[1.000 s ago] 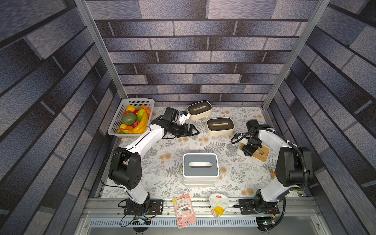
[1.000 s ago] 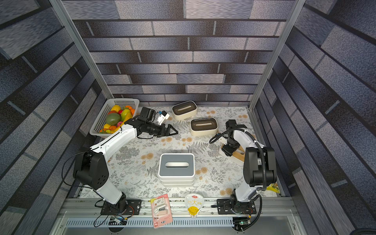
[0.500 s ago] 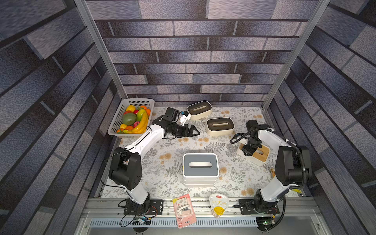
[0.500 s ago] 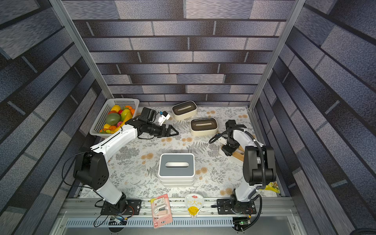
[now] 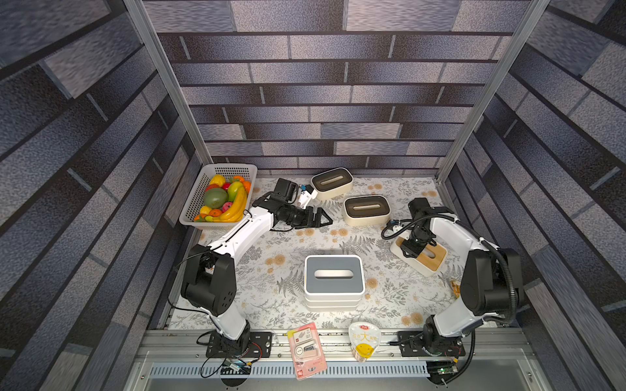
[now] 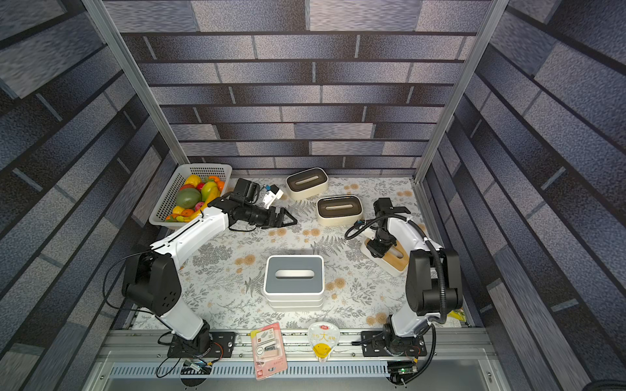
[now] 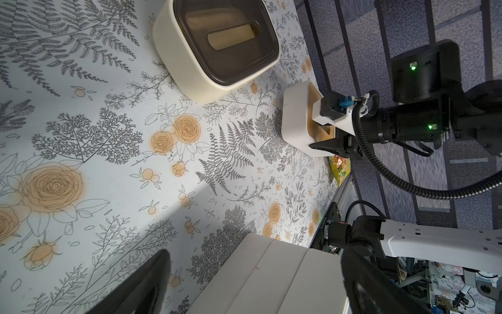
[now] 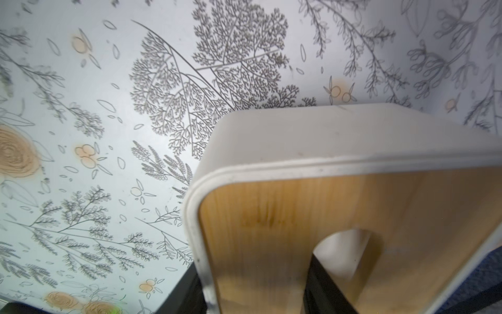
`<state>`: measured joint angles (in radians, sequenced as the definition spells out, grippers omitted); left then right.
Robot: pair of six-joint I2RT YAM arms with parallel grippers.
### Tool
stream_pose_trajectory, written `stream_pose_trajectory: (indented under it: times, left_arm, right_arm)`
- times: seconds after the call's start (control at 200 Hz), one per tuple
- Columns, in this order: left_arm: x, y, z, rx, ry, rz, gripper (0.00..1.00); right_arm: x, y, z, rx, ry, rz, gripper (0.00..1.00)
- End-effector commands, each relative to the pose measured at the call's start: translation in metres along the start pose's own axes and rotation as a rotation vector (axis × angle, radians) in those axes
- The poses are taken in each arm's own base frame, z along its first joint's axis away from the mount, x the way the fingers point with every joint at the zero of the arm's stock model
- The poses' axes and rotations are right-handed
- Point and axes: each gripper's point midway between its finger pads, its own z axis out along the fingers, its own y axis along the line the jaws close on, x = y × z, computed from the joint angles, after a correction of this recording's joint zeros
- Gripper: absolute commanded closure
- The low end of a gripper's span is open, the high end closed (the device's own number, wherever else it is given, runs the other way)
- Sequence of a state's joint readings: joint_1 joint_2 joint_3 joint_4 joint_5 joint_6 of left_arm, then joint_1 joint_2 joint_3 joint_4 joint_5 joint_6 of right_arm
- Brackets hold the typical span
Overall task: Stack the tissue boxes
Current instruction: Pick up the tissue box from the center of the board.
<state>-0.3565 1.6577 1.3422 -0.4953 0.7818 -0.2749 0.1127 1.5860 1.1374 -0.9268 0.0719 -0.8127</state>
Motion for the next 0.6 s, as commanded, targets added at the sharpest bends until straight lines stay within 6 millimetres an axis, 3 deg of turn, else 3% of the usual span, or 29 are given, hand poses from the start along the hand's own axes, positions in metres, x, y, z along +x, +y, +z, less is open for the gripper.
stream_pose_trajectory:
  times: [0.0,0.125,0.236,0.596]
  left_arm:
    - [-0.010,0.004,-0.013,0.007,-0.050,-0.039,0.00]
    - [-0.012,0.012,-0.027,-0.034,-0.102,-0.133,0.00]
    - [0.000,0.010,-0.042,-0.015,-0.158,-0.238,0.00]
    - [0.072,-0.027,-0.096,0.002,-0.156,-0.351,0.00]
  right_arm:
    - [-0.003,0.012,-0.024,0.015,-0.037,-0.035,0.54]
    - [-0.005,0.022,-0.043,0.032,-0.070,-0.055,0.54]
    - [-0.007,0.029,-0.058,0.042,-0.113,-0.060,0.54]
    - [-0.021,0.055,-0.082,-0.007,-0.172,-0.119,0.59]
